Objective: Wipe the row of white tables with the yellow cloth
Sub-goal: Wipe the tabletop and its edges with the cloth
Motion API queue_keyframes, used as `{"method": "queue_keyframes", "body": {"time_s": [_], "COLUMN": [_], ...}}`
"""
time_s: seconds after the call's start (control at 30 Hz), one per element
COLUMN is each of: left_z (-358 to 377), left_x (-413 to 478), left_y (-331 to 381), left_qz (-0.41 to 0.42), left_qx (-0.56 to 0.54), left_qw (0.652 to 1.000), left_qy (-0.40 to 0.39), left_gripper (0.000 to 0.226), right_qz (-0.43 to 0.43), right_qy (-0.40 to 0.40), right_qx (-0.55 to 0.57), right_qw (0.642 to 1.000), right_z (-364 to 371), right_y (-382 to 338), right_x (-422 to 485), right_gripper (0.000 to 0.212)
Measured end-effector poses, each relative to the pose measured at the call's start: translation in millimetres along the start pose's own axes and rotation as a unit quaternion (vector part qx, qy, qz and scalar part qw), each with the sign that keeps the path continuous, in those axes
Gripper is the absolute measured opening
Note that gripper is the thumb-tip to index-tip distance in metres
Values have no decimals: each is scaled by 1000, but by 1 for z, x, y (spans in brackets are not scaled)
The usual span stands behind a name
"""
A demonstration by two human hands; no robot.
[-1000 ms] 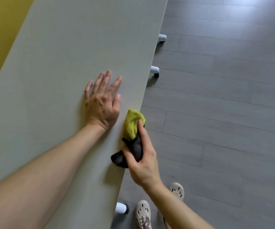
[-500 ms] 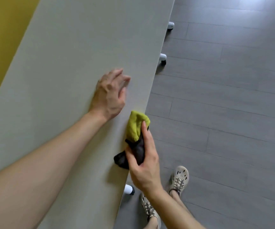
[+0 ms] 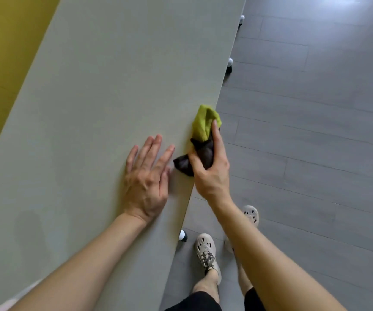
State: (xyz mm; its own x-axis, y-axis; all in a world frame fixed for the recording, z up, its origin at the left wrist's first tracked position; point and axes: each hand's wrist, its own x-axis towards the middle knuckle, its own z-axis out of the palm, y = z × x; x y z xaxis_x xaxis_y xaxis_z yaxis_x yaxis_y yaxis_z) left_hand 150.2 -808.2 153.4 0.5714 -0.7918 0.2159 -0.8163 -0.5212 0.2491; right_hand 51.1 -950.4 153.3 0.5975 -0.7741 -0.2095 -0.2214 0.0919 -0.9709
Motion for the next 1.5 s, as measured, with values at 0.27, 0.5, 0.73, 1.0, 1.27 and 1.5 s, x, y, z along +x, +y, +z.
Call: {"method": "queue_keyframes", "body": {"time_s": [0.27,0.5,0.73,1.0,1.27,1.5], "left_z": [4,7,2,-14,-42,-75], "left_x": [0,0,2,-2,-139,-259], "left_y": [-4,-2,0,-11,-15,-25], "left_qz": [3,3,0,18,52,67], "left_qx": [1,-3,-8,-62,-52,-4], "left_qw": [1000,1000,1000,993,995,997], "left_qy": [8,20,-7,-101,-65,-42], "left_gripper": [51,49,53,59,49,50], "right_qz": [4,19,8,23,-17,2], "right_qy": [-33,4,-71,6,-62,24], "right_qx": [-23,-35,-3,-35,-24,-53], "right_qw": [999,999,997,999,998,998], "right_z": [-6,-5,8,2,26,29], "right_y": [-5,-8,28,1,58,32], "right_x": [-26,16,-185,-38,-290,-180], "right_gripper": [91,95,95,98,94,90]}}
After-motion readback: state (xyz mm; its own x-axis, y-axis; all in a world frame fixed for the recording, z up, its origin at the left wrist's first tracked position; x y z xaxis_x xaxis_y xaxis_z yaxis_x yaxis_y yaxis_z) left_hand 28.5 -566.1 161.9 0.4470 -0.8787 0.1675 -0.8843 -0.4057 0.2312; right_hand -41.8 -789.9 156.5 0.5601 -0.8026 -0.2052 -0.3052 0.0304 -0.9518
